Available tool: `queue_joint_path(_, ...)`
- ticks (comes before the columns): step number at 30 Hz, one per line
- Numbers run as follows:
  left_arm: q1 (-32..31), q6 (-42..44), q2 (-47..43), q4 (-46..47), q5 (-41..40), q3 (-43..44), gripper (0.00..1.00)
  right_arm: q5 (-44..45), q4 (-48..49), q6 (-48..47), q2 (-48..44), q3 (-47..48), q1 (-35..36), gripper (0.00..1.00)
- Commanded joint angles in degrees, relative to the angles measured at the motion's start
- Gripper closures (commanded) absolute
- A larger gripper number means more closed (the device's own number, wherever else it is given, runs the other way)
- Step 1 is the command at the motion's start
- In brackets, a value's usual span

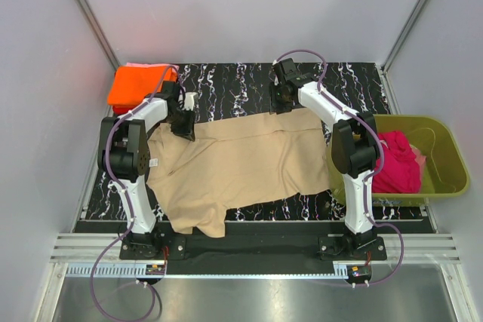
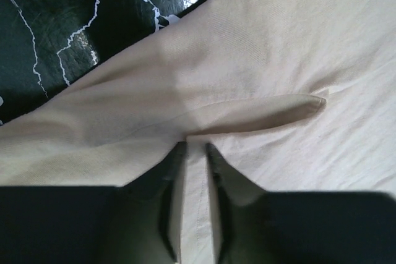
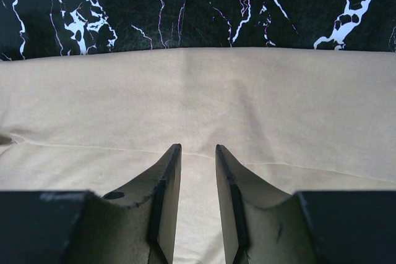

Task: Fold and stack the t-shirts
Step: Fold the tshirt

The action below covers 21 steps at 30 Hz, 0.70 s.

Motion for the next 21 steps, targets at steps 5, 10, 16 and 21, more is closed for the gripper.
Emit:
queue_joint_path(5, -0.11, -0.54, -2.7, 0.98, 3.8, 0.81, 1.0, -1.33, 1.26, -0.83, -1.76, 0.72, -0.3, 0.64)
queue_joint_path(10, -0.02, -1.51, -4.72, 0.89, 3.53, -0.34, 1.0, -1.86, 1.17, -0.75, -1.93, 0.63, -0.22, 0.64)
queue_joint_path(16, -0.98, -2.92, -8.76, 0.8, 4.41, -2.44, 1.0, -1.86, 1.35, -0.75, -2.29, 0.45, -0.3, 0.64)
queue_joint_path(21, -3.27, -5.38, -11.67, 0.62, 5.11, -4.64, 1.0, -2.21, 1.26, -0.75, -2.29, 0.37, -0.3, 0.64)
